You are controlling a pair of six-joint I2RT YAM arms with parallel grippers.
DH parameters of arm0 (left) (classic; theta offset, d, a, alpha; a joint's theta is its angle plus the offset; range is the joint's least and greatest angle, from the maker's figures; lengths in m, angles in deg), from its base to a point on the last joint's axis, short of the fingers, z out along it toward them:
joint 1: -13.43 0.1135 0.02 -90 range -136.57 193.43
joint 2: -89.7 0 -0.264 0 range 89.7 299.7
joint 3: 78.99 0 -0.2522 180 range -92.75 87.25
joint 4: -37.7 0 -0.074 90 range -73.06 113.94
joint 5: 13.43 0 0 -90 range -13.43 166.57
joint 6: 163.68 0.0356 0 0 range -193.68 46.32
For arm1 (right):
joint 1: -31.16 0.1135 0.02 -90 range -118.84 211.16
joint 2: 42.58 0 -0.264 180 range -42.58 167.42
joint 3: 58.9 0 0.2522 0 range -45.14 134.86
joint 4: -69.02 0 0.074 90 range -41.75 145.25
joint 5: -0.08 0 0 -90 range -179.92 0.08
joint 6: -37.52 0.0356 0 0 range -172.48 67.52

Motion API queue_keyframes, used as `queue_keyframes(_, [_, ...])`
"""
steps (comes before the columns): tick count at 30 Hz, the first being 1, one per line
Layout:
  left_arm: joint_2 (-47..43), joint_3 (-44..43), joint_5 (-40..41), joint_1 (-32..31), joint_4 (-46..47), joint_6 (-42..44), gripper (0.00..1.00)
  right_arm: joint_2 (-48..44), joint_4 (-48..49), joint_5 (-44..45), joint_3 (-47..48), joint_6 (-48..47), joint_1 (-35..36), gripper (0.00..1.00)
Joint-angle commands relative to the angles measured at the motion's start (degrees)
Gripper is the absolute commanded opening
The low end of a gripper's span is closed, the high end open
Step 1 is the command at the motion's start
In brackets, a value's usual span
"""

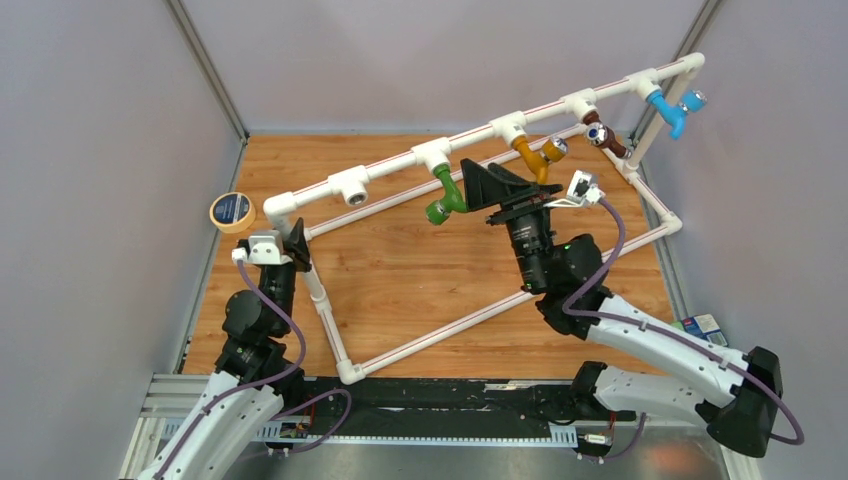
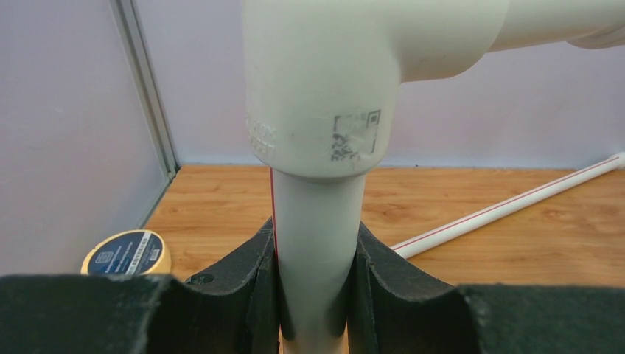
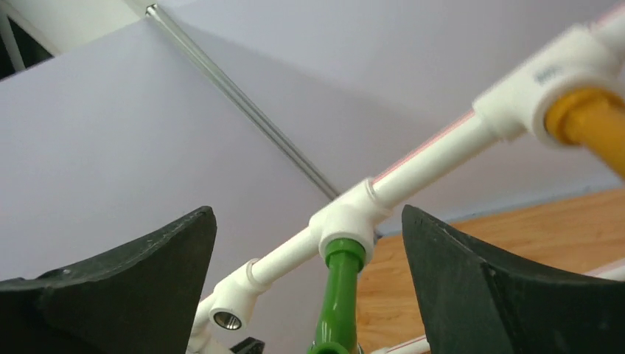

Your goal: Install the water faucets

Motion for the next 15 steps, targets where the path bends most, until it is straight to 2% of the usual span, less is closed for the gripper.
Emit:
queue_keyframes(1, [-0.2, -0.5, 0.6, 0.0, -1.8, -0.6, 0.0, -4.8, -4.5, -12.7, 6.8, -35.8, -0.1, 1.0])
queue_keyframes(7, [0.2, -0.4, 0.8, 0.1, -1.8, -0.4, 0.0, -7.9, -31.5, -32.0, 14.5, -78.1, 0.6, 1.0])
queue_keyframes(10, [0.4, -0.5, 0.7, 0.1, -1.9, -0.3, 0.0, -9.3, -41.9, -33.7, 15.0, -98.0, 1.8, 1.0])
queue_keyframes(12, [0.5, -0.5, 0.8, 0.1, -1.9, -0.3, 0.0, -10.0, -45.4, -33.0, 13.6, -108.9, 2.3, 1.0])
queue_keyframes(15, [0.5, -0.6, 0.9, 0.0, -2.0, -0.2, 0.0, -10.7, -45.7, -31.2, 9.6, -122.3, 2.4, 1.0])
